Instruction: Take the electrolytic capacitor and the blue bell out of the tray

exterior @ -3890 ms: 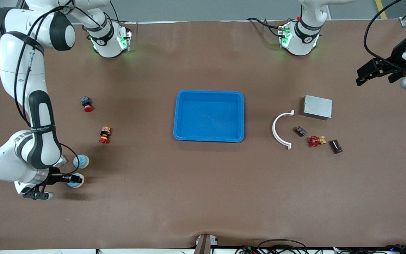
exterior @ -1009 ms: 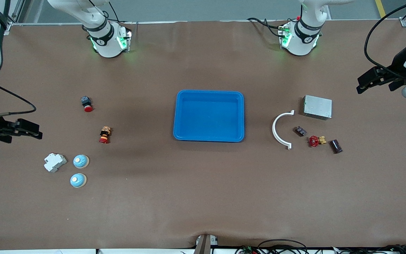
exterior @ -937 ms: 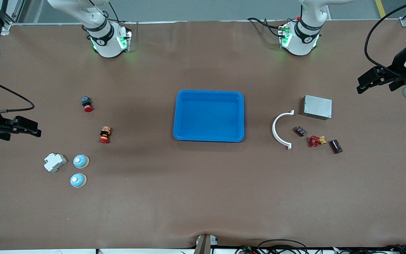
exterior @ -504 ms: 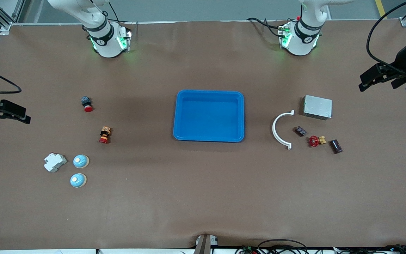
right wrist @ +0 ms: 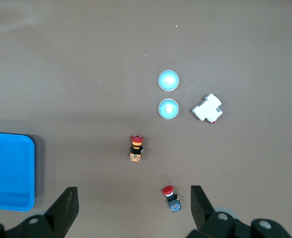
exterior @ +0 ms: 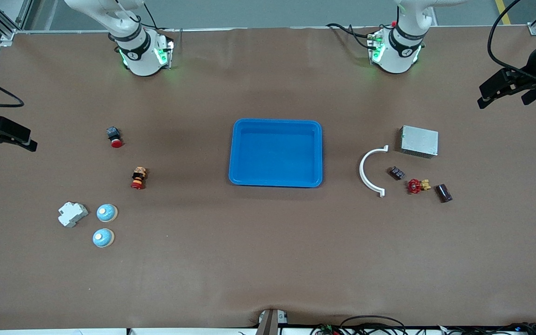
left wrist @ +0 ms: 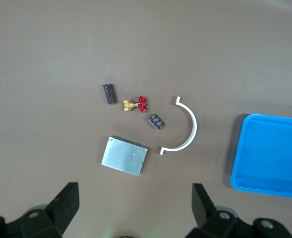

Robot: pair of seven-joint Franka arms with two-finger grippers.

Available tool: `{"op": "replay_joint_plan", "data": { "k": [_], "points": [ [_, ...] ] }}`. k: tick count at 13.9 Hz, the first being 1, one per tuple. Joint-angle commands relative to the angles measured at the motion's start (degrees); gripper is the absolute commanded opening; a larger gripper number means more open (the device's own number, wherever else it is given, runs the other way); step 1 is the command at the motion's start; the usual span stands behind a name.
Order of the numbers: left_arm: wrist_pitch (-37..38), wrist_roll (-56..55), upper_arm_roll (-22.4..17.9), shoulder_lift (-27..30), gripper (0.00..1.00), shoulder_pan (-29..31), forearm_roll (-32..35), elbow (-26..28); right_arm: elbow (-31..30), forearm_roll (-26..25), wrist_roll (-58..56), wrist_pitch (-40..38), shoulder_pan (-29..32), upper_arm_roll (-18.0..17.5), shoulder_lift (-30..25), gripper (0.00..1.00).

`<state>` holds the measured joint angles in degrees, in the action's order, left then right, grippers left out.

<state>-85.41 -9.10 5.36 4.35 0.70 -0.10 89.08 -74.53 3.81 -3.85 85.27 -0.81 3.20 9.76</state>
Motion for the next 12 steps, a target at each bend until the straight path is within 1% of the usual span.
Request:
{"op": "replay_joint_plan", "data": {
  "k": [1, 4, 7, 8, 9, 10, 12],
  "points": [
    [0.2, 0.6, 0.1, 0.7, 1.0, 0.3, -1.1, 1.2, -3.8, -1.6, 1.3, 0.4, 2.3, -2.8, -3.9, 1.0],
    [0.2, 0.6, 0.2, 0.7, 1.0, 0.2, -1.1, 1.2, -4.8, -1.6, 1.5, 0.2, 2.4, -2.8, -5.8, 1.0],
    [0.3, 0.6, 0.2, 0.6, 1.0, 0.3, -1.2, 1.2, -7.8, -1.9, 1.5, 1.0, 2.4, -2.8, -7.9, 1.0],
    [0.4, 0.6, 0.2, 0.6, 1.0, 0.3, -1.1, 1.2, -9.0, -2.7, 1.5, 1.7, 2.3, -3.0, -8.7, 1.0],
    [0.4, 0.6, 0.2, 0.7, 1.0, 0.3, -1.1, 1.1, -9.6, -4.1, 1.5, 2.3, 2.5, -4.3, -9.2, 1.0],
    [0.4, 0.6, 0.2, 0.7, 1.0, 0.3, -1.1, 1.1, -9.8, -5.1, 1.6, 2.4, 2.8, -4.9, -9.7, 1.0],
    [0.4, 0.6, 0.2, 0.7, 1.0, 0.3, -1.1, 1.1, -10.8, -5.1, 1.6, 2.6, 2.9, -5.0, -10.5, 1.0]
  ]
}}
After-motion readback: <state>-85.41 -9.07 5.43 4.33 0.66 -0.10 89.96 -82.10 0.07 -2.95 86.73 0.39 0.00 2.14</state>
